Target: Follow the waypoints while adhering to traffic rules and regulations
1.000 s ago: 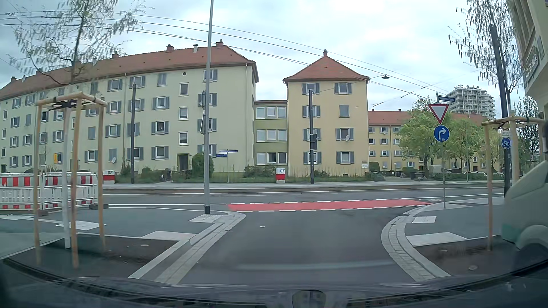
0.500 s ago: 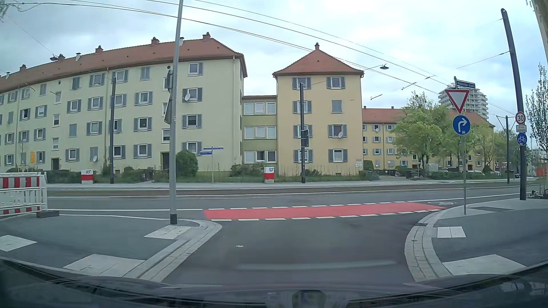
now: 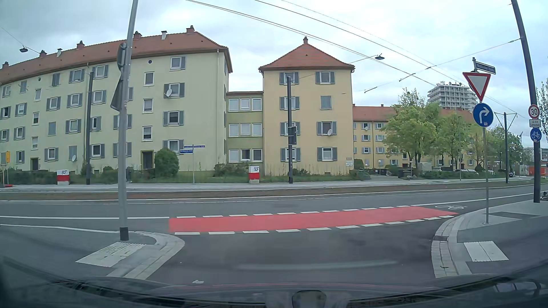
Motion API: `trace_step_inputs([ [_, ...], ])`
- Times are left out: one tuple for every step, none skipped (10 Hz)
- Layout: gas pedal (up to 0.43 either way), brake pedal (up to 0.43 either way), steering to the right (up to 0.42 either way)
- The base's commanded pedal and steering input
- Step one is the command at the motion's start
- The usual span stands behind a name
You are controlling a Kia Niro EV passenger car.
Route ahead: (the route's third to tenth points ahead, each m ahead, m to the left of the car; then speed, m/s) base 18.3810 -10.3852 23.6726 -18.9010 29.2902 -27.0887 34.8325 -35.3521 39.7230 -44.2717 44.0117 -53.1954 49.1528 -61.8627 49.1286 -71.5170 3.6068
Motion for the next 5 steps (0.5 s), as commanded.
trace_step_inputs([
  [0.0,0.226,0.099],
  [0.0,0.22,0.102],
  [0.0,0.232,0.106],
  [0.0,0.232,0.11],
  [0.0,0.22,0.113],
])
